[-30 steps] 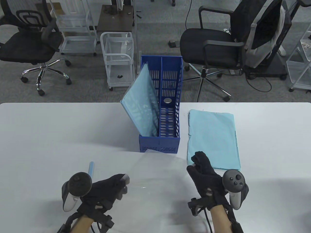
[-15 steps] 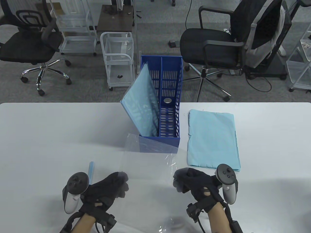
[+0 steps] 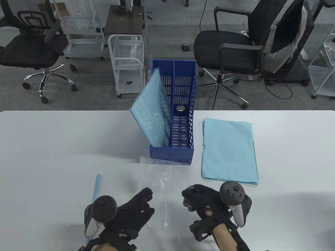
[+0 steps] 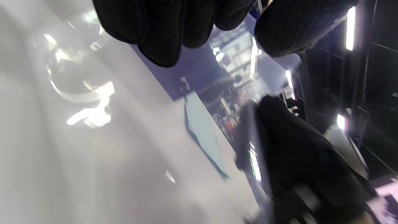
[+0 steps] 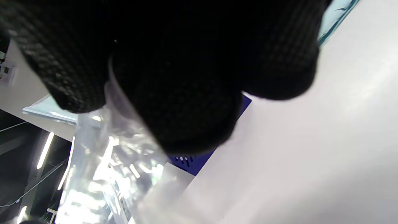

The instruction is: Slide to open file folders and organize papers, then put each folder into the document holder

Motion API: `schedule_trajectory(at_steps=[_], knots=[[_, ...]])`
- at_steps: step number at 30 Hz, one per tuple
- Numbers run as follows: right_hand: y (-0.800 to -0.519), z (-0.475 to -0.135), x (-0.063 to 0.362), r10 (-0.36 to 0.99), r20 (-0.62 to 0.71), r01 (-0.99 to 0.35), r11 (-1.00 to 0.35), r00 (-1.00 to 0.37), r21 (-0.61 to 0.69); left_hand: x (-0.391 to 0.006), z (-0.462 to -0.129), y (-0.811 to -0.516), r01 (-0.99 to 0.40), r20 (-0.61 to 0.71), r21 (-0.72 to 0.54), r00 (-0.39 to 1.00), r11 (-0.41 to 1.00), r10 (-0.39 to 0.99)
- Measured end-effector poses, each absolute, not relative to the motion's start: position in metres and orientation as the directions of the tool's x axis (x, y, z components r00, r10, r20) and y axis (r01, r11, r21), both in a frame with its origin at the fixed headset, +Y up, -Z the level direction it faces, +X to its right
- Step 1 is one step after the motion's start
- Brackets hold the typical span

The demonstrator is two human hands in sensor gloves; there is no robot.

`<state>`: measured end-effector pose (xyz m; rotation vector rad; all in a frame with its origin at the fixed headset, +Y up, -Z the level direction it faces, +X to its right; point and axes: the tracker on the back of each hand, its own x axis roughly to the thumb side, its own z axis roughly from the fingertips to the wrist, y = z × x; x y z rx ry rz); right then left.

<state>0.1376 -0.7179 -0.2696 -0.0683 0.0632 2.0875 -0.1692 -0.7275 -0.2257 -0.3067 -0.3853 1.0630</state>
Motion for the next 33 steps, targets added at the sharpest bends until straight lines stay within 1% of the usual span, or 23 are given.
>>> schedule_trajectory(at_steps=[3,6,10,16,19,22,27,29,31,32,33], knots=[[-0.719,-0.263,0.120,0.880,-0.041,-0.881,-0.473,-0.473,0.019,-0.151,-0.218,-0.732,-0.724,0.158,-0.527,0.431,0.445,0.888],[-0.723,-0.257,0.104,0.891,-0.016,-0.891,-0.452,-0.453,0.045,-0.144,-0.214,-0.738,-0.710,0.118,-0.549,0.458,0.442,0.881],[-0.731,-0.254,0.082,0.889,-0.015,-0.886,-0.456,-0.458,0.087,-0.140,-0.210,-0.744,-0.714,0.074,-0.519,0.510,0.470,0.857],[-0.739,-0.257,0.072,0.897,-0.045,-0.890,-0.430,-0.441,0.149,-0.145,-0.212,-0.746,-0.744,0.011,-0.428,0.563,0.513,0.826],[-0.742,-0.259,0.070,0.897,-0.036,-0.886,-0.427,-0.440,0.180,-0.151,-0.218,-0.749,-0.777,-0.020,-0.384,0.548,0.499,0.836],[-0.742,-0.262,0.070,0.896,-0.029,-0.881,-0.429,-0.443,0.198,-0.157,-0.222,-0.752,-0.810,-0.069,-0.396,0.497,0.433,0.865],[-0.736,-0.268,0.080,0.872,-0.020,-0.861,-0.478,-0.489,0.175,-0.177,-0.231,-0.750,-0.865,-0.129,-0.350,0.425,0.360,0.896],[-0.729,-0.274,0.095,0.835,-0.019,-0.825,-0.538,-0.549,0.172,-0.192,-0.235,-0.743,-0.879,-0.140,-0.319,0.413,0.354,0.900],[-0.723,-0.281,0.117,0.758,-0.030,-0.753,-0.641,-0.652,0.150,-0.212,-0.242,-0.735,-0.872,-0.147,-0.285,0.450,0.398,0.881],[-0.721,-0.284,0.136,0.700,-0.058,-0.702,-0.705,-0.712,0.101,-0.225,-0.245,-0.729,-0.852,-0.156,-0.270,0.499,0.449,0.853],[-0.721,-0.286,0.146,0.672,-0.085,-0.677,-0.733,-0.736,0.064,-0.233,-0.247,-0.726,-0.837,-0.161,-0.255,0.531,0.484,0.832]])
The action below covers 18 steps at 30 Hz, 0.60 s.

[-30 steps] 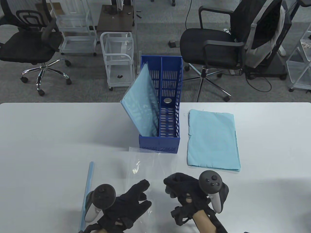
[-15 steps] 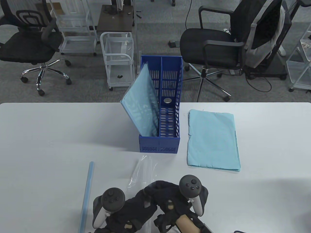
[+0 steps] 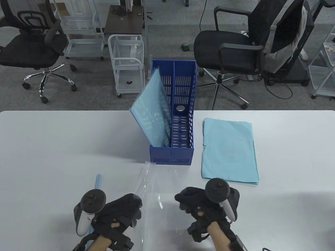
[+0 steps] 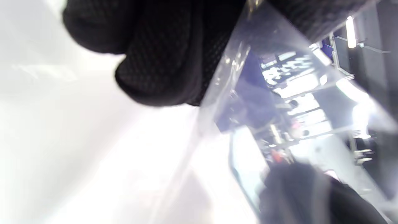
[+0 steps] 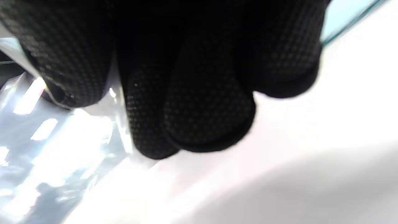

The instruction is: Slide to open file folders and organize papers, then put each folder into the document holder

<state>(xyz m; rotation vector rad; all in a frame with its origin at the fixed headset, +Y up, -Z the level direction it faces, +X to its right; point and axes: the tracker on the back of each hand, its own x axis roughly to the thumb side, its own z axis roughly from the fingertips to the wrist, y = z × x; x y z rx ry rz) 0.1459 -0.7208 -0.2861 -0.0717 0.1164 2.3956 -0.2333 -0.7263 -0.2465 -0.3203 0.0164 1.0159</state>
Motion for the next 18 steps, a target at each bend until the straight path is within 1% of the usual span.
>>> schedule_trajectory(at_steps=[1,3,4,7,10,11,14,18], knots=[[-0.721,-0.289,0.161,0.626,-0.126,-0.634,-0.773,-0.770,0.036,-0.245,-0.249,-0.723,-0.821,-0.178,-0.224,0.565,0.526,0.806],[-0.723,-0.292,0.184,0.535,-0.187,-0.549,-0.835,-0.824,0.033,-0.263,-0.253,-0.719,-0.797,-0.222,-0.204,0.603,0.568,0.766],[-0.726,-0.293,0.197,0.492,-0.232,-0.512,-0.858,-0.839,0.032,-0.273,-0.256,-0.719,-0.779,-0.255,-0.223,0.627,0.586,0.736],[-0.736,-0.298,0.223,0.426,-0.326,-0.457,-0.889,-0.844,0.020,-0.293,-0.262,-0.725,-0.762,-0.329,-0.254,0.648,0.596,0.687],[-0.744,-0.301,0.229,0.448,-0.350,-0.496,-0.866,-0.823,0.056,-0.298,-0.267,-0.734,-0.761,-0.359,-0.307,0.649,0.572,0.671],[-0.746,-0.302,0.227,0.440,-0.355,-0.490,-0.869,-0.825,0.063,-0.296,-0.269,-0.737,-0.754,-0.368,-0.341,0.657,0.562,0.658],[-0.748,-0.302,0.221,0.336,-0.349,-0.389,-0.916,-0.875,0.094,-0.290,-0.271,-0.741,-0.701,-0.372,-0.365,0.713,0.613,0.594],[-0.746,-0.303,0.216,0.278,-0.341,-0.327,-0.940,-0.898,0.095,-0.283,-0.271,-0.745,-0.652,-0.378,-0.396,0.757,0.647,0.532]])
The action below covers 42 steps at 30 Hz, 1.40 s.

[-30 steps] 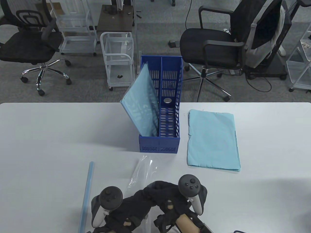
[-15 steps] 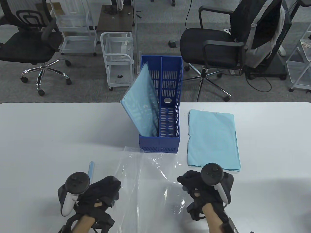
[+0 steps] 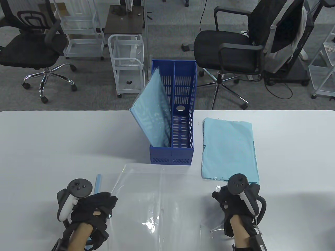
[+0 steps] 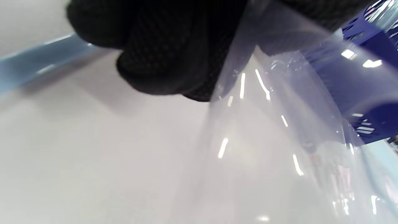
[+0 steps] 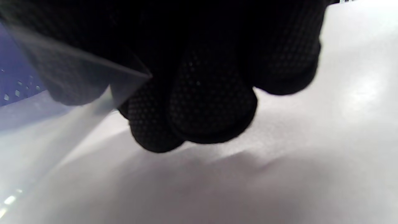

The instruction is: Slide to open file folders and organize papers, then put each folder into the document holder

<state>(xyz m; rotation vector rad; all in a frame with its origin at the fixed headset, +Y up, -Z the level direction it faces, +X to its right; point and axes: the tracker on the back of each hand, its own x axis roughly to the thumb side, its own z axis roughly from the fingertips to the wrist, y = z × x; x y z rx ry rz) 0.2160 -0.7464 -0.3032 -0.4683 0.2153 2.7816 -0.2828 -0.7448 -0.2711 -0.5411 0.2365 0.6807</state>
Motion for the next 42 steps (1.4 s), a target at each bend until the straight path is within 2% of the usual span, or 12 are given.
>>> schedule_trajectory(at_steps=[9,18,28,35,42], knots=[[-0.751,-0.305,0.207,0.172,-0.343,-0.228,-0.965,-0.924,0.132,-0.276,-0.271,-0.750,-0.595,-0.397,-0.469,0.802,0.653,0.446],[-0.752,-0.305,0.200,0.088,-0.350,-0.140,-0.982,-0.933,0.126,-0.277,-0.270,-0.749,-0.586,-0.397,-0.498,0.810,0.639,0.433],[-0.749,-0.303,0.206,0.120,-0.359,-0.175,-0.977,-0.926,0.125,-0.281,-0.269,-0.748,-0.614,-0.413,-0.509,0.789,0.604,0.454],[-0.741,-0.298,0.215,0.138,-0.382,-0.221,-0.958,-0.914,0.183,-0.284,-0.268,-0.747,-0.631,-0.418,-0.517,0.776,0.578,0.473],[-0.737,-0.296,0.219,0.162,-0.400,-0.218,-0.971,-0.902,0.098,-0.287,-0.266,-0.743,-0.647,-0.425,-0.510,0.762,0.567,0.488]])
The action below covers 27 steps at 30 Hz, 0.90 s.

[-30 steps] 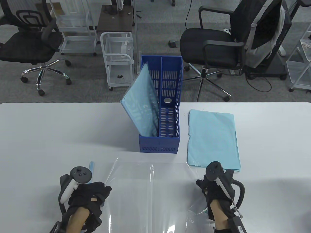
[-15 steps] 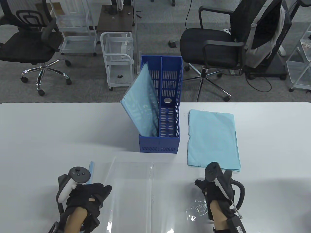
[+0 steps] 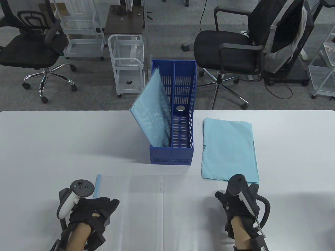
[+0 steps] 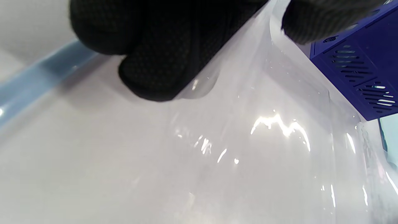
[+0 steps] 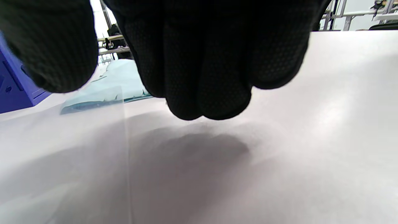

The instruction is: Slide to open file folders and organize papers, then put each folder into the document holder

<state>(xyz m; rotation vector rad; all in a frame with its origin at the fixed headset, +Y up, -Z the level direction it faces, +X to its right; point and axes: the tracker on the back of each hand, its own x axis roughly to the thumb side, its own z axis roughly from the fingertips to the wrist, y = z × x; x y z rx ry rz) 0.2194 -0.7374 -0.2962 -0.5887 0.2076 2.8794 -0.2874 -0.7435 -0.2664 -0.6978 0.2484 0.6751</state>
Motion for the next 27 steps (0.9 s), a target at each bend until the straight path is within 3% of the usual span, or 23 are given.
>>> schedule_trajectory(at_steps=[7,9,12,16,18,23,27], knots=[[-0.738,-0.300,0.220,0.211,-0.392,-0.202,-0.977,-0.895,-0.062,-0.295,-0.257,-0.719,-0.603,-0.438,-0.378,0.785,0.703,0.438],[-0.739,-0.306,0.220,0.330,-0.301,-0.324,-0.943,-0.895,-0.073,-0.295,-0.251,-0.708,-0.555,-0.439,-0.302,0.803,0.775,0.404],[-0.736,-0.317,0.215,0.388,-0.317,-0.373,-0.921,-0.865,-0.108,-0.283,-0.246,-0.701,-0.492,-0.396,-0.212,0.833,0.844,0.387],[-0.737,-0.349,0.209,0.214,-0.392,-0.247,-0.968,-0.895,0.034,-0.247,-0.245,-0.706,-0.392,-0.235,-0.214,0.910,0.895,0.342],[-0.741,-0.366,0.209,0.188,-0.419,-0.250,-0.963,-0.888,0.099,-0.233,-0.245,-0.713,-0.367,-0.180,-0.247,0.927,0.897,0.330],[-0.746,-0.400,0.205,0.110,-0.437,-0.238,-0.938,-0.893,0.251,-0.217,-0.249,-0.731,-0.307,-0.157,-0.377,0.951,0.874,0.266],[-0.749,-0.414,0.205,0.091,-0.446,-0.249,-0.918,-0.890,0.309,-0.213,-0.250,-0.738,-0.285,-0.159,-0.403,0.958,0.870,0.240]])
